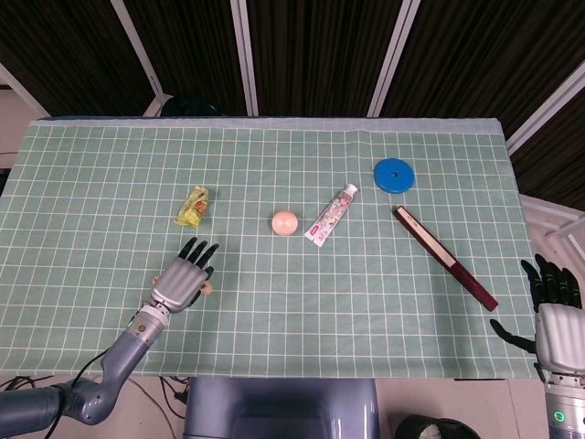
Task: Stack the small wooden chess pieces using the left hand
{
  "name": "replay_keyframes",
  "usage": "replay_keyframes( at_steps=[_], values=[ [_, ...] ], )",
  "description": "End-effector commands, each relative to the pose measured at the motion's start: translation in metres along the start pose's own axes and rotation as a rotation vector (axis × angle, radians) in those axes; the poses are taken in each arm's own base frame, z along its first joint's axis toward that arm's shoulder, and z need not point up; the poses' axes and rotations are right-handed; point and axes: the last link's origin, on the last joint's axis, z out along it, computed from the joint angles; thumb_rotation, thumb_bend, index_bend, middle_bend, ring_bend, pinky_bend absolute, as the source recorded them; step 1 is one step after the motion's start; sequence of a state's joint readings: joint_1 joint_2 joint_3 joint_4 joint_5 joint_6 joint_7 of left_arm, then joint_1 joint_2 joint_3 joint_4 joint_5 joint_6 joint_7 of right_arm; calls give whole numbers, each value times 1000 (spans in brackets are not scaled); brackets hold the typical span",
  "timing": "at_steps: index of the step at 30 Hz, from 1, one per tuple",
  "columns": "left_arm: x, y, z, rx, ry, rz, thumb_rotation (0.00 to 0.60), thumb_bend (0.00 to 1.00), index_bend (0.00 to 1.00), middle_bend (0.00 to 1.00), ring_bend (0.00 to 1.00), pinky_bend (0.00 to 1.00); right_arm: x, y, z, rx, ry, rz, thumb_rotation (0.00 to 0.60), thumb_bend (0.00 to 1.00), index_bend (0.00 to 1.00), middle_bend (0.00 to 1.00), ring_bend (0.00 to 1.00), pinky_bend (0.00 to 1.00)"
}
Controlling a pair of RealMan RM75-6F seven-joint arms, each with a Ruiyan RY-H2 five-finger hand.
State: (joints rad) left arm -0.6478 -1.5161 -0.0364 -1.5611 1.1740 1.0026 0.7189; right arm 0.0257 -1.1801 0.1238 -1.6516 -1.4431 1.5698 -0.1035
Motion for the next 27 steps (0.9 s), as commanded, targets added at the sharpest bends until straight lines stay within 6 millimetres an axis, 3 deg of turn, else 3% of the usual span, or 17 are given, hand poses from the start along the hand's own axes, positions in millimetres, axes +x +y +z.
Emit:
replay_keyframes(
  at_steps=[1,13,27],
  values=[
    [1,0,0,0,-1,0,600,326,438,21,0,0,0,0,0,1,0,0,600,232,119,13,0,0],
    [3,-4,-7,2,14,0,600,323,413,20,0,0,0,0,0,1,2,0,600,233,119,13,0,0],
    [-31,-65,-16,172,-30,-94,600,282,360,15,0,0,0,-1,-1,5,0,1,600,232,119,13,0,0]
  ],
)
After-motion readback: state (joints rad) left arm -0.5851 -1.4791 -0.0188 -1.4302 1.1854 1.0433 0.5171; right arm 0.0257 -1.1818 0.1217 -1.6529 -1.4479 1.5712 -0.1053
